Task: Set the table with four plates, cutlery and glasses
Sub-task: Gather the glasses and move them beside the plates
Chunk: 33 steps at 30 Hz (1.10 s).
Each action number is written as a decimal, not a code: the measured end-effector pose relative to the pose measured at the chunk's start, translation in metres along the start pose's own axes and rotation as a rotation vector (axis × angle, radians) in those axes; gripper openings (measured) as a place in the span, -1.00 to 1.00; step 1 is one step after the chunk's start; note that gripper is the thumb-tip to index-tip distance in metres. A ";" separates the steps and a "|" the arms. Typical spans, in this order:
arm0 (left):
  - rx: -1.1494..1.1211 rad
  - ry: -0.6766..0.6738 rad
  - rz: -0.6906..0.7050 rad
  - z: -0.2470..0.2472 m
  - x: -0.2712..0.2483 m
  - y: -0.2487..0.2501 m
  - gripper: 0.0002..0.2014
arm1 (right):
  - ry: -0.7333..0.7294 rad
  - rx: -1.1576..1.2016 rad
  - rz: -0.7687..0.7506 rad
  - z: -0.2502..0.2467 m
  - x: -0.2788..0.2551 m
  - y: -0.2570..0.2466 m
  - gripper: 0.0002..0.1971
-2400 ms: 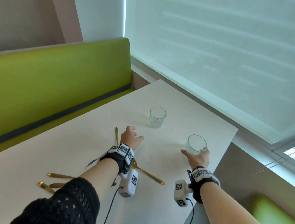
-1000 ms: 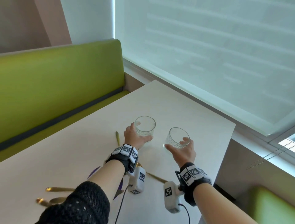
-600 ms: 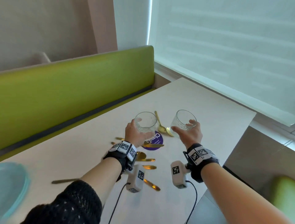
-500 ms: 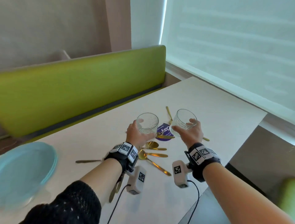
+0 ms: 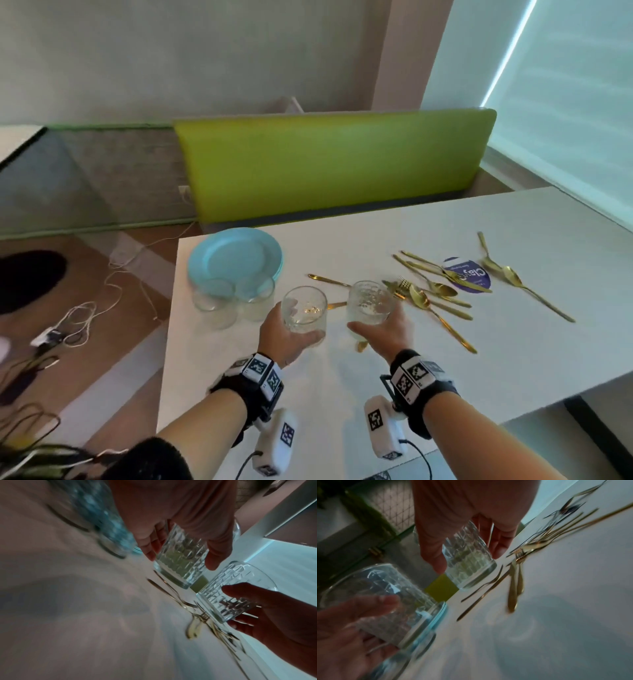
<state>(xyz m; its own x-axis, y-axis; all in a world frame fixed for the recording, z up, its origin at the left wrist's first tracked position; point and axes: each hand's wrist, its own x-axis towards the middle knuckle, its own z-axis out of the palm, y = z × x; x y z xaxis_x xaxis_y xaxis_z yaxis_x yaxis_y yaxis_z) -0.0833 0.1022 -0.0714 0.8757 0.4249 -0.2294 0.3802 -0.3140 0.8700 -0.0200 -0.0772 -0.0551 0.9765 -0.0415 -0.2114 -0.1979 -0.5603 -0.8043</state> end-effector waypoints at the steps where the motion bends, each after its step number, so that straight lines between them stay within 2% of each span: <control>1: 0.012 0.006 -0.013 -0.010 -0.003 -0.009 -0.17 | -0.036 -0.021 -0.021 0.012 -0.005 -0.001 -0.18; 5: 0.015 0.060 -0.072 -0.044 -0.014 -0.044 -0.16 | -0.150 -0.121 -0.092 0.054 -0.024 -0.009 -0.17; 12: 0.033 0.138 -0.146 -0.074 -0.022 -0.087 -0.15 | -0.280 -0.184 -0.106 0.096 -0.042 -0.015 -0.16; 23: 0.055 0.186 -0.179 -0.086 -0.015 -0.102 -0.17 | -0.335 -0.216 -0.146 0.136 -0.049 -0.018 -0.17; 33: 0.045 0.251 -0.214 -0.095 -0.008 -0.103 -0.19 | -0.347 -0.200 -0.151 0.152 -0.042 -0.029 -0.14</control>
<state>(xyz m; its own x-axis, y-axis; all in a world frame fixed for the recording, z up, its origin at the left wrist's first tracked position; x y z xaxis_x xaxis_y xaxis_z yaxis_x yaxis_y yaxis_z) -0.1576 0.2124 -0.1180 0.6759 0.6793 -0.2858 0.5656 -0.2296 0.7921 -0.0678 0.0666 -0.1073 0.8998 0.3152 -0.3017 -0.0013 -0.6896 -0.7242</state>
